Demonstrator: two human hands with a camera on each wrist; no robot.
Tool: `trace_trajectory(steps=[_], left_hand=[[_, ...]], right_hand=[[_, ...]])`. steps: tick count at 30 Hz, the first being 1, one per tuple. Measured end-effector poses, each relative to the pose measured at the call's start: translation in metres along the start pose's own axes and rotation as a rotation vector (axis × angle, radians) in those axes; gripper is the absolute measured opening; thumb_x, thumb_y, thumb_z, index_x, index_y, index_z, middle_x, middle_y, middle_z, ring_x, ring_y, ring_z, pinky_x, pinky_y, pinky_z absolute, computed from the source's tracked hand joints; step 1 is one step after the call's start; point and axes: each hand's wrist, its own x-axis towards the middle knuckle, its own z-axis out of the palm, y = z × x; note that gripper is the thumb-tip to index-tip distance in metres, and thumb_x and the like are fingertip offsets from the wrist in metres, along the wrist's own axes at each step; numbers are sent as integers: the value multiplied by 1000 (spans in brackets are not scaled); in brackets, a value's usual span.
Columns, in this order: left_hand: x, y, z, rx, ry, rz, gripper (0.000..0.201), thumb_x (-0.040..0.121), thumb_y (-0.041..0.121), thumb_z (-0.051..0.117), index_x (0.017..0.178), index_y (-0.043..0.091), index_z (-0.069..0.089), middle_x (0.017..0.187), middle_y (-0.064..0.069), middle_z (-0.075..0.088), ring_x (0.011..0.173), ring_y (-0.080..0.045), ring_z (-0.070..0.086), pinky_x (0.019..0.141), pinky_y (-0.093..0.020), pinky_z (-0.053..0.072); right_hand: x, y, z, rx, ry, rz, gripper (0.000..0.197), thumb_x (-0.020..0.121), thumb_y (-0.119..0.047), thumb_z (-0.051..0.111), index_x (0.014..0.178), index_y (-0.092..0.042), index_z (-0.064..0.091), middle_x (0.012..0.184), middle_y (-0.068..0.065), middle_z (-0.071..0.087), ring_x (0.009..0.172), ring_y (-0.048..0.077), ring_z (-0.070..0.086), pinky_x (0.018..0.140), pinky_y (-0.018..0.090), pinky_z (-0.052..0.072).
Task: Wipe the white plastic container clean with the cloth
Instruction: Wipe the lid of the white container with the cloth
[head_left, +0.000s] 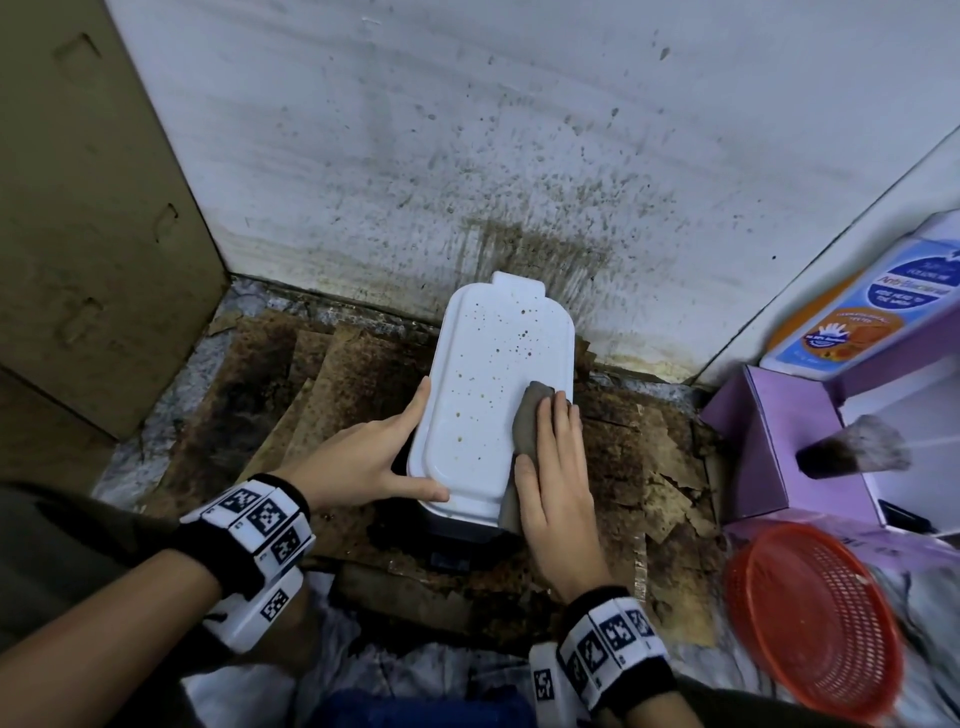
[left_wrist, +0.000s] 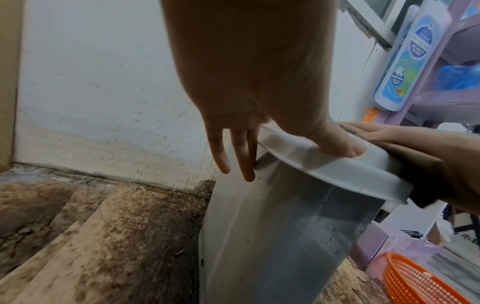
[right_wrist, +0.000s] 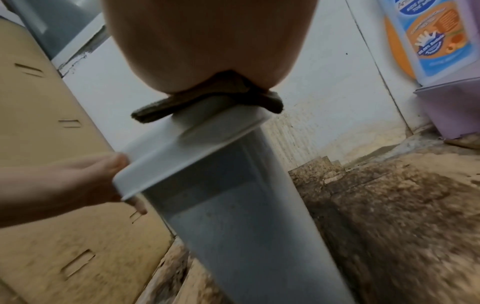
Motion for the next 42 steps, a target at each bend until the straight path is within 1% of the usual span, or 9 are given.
trace_trajectory(steps=[6,11,15,19,22,25,29,34,42], left_hand=[[2,-2,2,-12,-1,-14,128,70,87,63,146,50,-34,162,3,34,129,-21,53,100,-48,51],[6,-6,4,-20,20,-56,128,66,90,63,143,57,-34,139,-19,56,116,-37,62,96,-61,50],[6,-4,2,-15,19,-56,129,67,90,62,144,54,-35,139,-10,60,114,-30,64,94,-57,53],[7,-5,3,-9,18,-56,127,66,91,62,142,57,-35,135,-15,61,108,-34,66,90,-61,53],[6,-4,1,-16,13,-46,128,67,90,62,143,55,-35,136,-10,61,108,-29,67,89,-59,54],[5,-3,1,-15,5,-33,130,66,90,62,144,53,-35,138,-5,61,110,-24,67,90,-56,55],[4,-3,1,-8,-3,-39,129,66,91,61,143,54,-37,136,-11,62,111,-31,66,92,-59,53],[3,1,1,9,-2,-27,128,68,90,59,144,51,-37,138,-8,59,110,-27,65,92,-56,54],[4,0,2,-1,37,-46,130,64,92,61,145,54,-34,128,-15,65,106,-30,67,89,-59,54]], right_hand=[[-28,-8,11,13,83,-5,60,106,-23,35,160,-18,10,169,-10,-3,155,12,-9,125,27,-4],[-14,-6,6,15,41,-7,60,107,-26,34,160,-20,8,168,-11,-6,154,9,-12,124,23,-6],[14,8,-5,-6,-62,-20,60,109,-30,32,160,-22,2,167,-11,-12,152,6,-19,122,20,-9],[44,16,-14,4,-146,-2,62,109,-34,31,160,-26,-4,166,-14,-19,150,5,-25,122,26,-9],[50,17,-14,-6,-148,4,62,109,-34,30,160,-25,-4,166,-13,-19,150,5,-25,122,26,-10],[43,15,-9,-19,-110,-3,61,109,-32,31,160,-23,-2,166,-12,-18,150,4,-24,121,21,-11],[22,9,-1,-27,-29,-13,59,109,-29,31,161,-21,3,168,-10,-11,153,7,-18,126,29,-4],[-21,-5,18,-61,144,-35,59,106,-23,37,160,-14,15,169,-2,6,156,19,-1,127,42,9],[-27,-15,32,-187,225,-23,57,104,-23,36,157,-7,24,166,6,19,155,22,10,125,44,15]])
